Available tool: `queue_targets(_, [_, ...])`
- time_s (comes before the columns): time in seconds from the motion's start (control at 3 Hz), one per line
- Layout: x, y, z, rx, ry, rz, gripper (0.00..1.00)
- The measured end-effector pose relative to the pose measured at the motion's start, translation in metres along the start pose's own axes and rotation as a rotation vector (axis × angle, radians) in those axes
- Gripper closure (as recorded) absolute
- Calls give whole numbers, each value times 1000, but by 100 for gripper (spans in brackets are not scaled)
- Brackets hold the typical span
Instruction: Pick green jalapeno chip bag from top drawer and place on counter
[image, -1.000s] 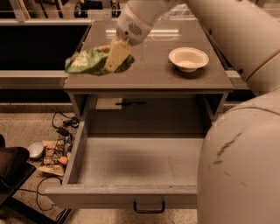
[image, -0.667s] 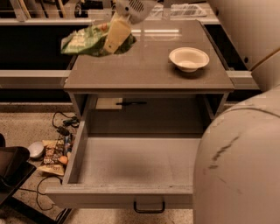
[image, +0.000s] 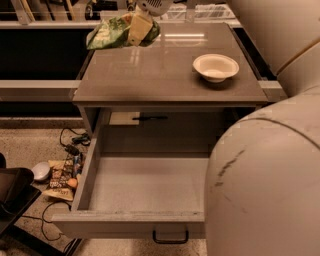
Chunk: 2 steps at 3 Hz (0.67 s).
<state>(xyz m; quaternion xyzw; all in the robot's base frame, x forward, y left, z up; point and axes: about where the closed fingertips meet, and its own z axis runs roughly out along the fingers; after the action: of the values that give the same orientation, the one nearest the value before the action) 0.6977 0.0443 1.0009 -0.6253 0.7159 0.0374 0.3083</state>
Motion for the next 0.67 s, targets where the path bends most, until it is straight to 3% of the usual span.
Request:
queue_targets(0.33, [19, -33, 19, 176, 83, 36, 100])
queue_targets(0.67, [62, -52, 56, 355, 158, 113, 100])
